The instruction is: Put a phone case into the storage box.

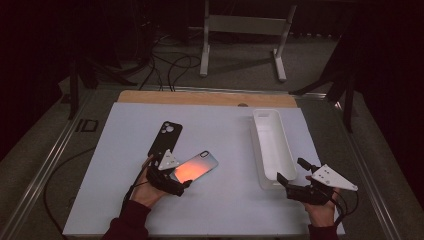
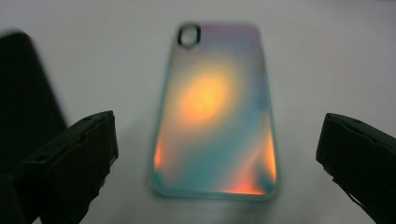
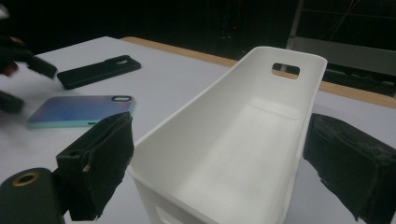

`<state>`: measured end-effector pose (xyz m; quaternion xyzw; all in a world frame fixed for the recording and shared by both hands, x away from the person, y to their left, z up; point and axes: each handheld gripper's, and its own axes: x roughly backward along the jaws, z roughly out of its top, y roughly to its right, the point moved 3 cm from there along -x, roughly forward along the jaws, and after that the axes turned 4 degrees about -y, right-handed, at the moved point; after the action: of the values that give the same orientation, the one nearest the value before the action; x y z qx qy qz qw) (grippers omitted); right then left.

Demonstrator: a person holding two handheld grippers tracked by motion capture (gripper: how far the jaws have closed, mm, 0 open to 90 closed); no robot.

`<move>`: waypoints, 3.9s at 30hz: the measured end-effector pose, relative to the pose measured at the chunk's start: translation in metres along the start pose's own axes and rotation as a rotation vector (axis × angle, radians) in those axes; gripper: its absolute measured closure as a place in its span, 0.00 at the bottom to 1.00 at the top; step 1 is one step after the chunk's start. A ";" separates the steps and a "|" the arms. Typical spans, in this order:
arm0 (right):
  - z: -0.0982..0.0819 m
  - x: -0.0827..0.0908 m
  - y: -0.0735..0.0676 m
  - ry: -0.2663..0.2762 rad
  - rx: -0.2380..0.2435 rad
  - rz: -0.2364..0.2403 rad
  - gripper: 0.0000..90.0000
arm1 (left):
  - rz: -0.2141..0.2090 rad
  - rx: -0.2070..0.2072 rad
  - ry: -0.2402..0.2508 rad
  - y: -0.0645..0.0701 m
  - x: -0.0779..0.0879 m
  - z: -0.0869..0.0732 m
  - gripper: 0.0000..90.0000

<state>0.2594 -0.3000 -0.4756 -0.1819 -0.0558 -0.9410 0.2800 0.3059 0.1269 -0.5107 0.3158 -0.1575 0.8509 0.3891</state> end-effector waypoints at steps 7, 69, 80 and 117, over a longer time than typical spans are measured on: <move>0.000 0.000 -0.001 0.006 0.002 0.005 0.09 | 0.090 0.045 0.158 -0.012 0.052 -0.008 0.00; -0.003 -0.010 -0.007 -0.007 0.015 0.040 0.09 | 0.047 0.016 -0.187 -0.015 -0.001 0.017 0.00; -0.003 -0.009 -0.006 -0.009 0.015 0.036 0.09 | 0.011 -0.005 -0.284 -0.009 -0.034 0.020 0.00; -0.002 -0.005 -0.002 -0.003 0.010 0.017 0.09 | -0.052 -0.035 -0.479 0.007 -0.067 0.018 0.10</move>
<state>0.2617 -0.2963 -0.4796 -0.1823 -0.0595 -0.9379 0.2890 0.3413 0.0753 -0.5419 0.5060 -0.2517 0.7384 0.3679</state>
